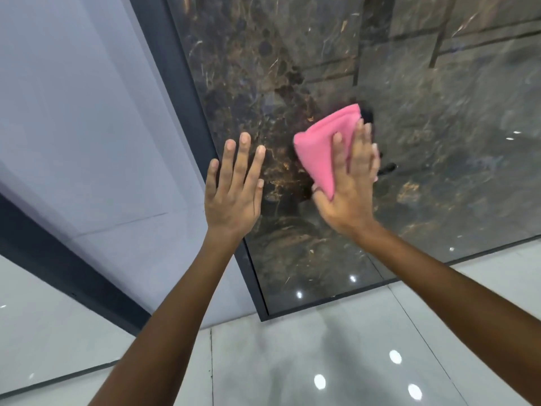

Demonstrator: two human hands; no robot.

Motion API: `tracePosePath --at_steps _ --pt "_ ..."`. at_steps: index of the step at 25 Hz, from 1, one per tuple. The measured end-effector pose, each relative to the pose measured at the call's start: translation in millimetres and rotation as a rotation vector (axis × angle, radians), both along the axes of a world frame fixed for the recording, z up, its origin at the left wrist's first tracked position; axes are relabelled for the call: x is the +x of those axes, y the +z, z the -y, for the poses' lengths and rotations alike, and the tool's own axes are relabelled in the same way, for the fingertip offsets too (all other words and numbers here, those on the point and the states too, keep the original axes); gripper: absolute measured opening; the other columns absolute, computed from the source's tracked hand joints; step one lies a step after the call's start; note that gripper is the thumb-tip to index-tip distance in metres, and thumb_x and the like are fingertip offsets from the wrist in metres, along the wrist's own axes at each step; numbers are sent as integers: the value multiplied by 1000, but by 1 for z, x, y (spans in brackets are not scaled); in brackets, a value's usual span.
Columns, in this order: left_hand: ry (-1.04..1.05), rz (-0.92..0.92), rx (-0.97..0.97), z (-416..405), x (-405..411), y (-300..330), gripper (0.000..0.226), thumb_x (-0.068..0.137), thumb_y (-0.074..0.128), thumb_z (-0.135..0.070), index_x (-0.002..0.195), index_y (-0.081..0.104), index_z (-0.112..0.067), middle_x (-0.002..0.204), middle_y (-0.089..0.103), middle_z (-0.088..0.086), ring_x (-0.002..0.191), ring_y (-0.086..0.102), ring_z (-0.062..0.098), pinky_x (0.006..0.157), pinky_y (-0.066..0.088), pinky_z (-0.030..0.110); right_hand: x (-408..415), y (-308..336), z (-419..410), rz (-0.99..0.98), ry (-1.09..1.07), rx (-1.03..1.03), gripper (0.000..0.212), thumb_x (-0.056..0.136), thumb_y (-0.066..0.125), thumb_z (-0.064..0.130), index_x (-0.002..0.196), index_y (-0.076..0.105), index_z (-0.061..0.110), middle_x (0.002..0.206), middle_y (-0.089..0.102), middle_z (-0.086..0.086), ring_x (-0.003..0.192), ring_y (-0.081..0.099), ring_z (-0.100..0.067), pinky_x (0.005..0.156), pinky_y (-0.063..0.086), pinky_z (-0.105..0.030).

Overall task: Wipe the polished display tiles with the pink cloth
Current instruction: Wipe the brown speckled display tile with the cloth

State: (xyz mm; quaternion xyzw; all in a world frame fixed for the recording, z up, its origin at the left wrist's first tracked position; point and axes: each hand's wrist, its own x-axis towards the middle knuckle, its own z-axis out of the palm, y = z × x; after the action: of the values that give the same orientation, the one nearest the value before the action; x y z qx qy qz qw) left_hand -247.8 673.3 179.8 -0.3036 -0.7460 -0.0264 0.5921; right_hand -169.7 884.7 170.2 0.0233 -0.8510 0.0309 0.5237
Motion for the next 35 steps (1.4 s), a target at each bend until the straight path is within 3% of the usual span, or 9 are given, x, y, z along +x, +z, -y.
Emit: tracePosePath --at_steps 4,6,12,16,19,23,26,29,35 --pt "-9 -23 2 2 0 -4 61 102 33 -26 156 6 -18 164 -2 7 150 -7 21 120 4 39 0 -121 26 313 198 973 101 80 52 32 151 -17 13 160 -15 -4 147 -9 -27 116 -15 -50" --pt "-32 -2 12 2 1 -2 62 101 36 -24 156 7 -18 158 15 10 150 -2 24 120 4 39 11 -150 8 416 219 1193 110 74 64 20 152 -13 11 161 -2 1 148 1 -23 116 -17 -48" --pt "-24 105 139 -11 15 -54 57 102 26 -30 155 12 -16 161 5 11 149 -10 17 121 -4 36 -3 -141 26 -5 81 335 77 92 48 23 154 4 17 161 -7 -7 148 0 -29 118 7 -53" --pt "26 129 121 -17 15 -102 56 104 16 -34 156 0 -21 162 -18 2 148 -16 16 121 -7 36 3 -262 9 237 205 930 95 75 56 4 154 5 18 162 0 -1 148 3 -26 119 -9 -47" --pt "87 103 193 -24 13 -107 52 103 16 -33 149 23 -10 153 14 20 148 -15 15 121 -4 36 12 -296 12 282 304 994 92 76 55 3 153 6 16 159 19 9 145 19 -14 118 -14 -43" --pt "101 64 244 -28 11 -116 50 103 13 -33 144 28 -8 146 25 21 150 -8 16 120 1 37 -8 -290 49 170 297 830 82 87 47 5 154 1 15 159 12 2 146 12 -23 118 11 -43" --pt "81 34 272 -32 11 -122 50 103 14 -32 143 30 -7 145 29 22 150 3 23 120 3 37 1 -349 47 411 392 1276 98 78 61 -2 154 3 20 161 5 9 147 13 -13 118 20 -34" --pt "102 26 269 -32 7 -122 50 102 13 -32 142 29 -8 145 25 20 149 -9 13 120 2 37 12 -372 8 577 446 1449 88 82 69 16 153 19 26 159 12 12 145 19 -8 119 1 -36" --pt "113 7 270 -31 6 -123 50 102 13 -32 142 31 -7 144 29 21 148 -8 14 121 1 37 -5 -257 5 94 197 570 69 84 44 16 151 24 21 152 28 4 142 20 -19 118 6 -42"
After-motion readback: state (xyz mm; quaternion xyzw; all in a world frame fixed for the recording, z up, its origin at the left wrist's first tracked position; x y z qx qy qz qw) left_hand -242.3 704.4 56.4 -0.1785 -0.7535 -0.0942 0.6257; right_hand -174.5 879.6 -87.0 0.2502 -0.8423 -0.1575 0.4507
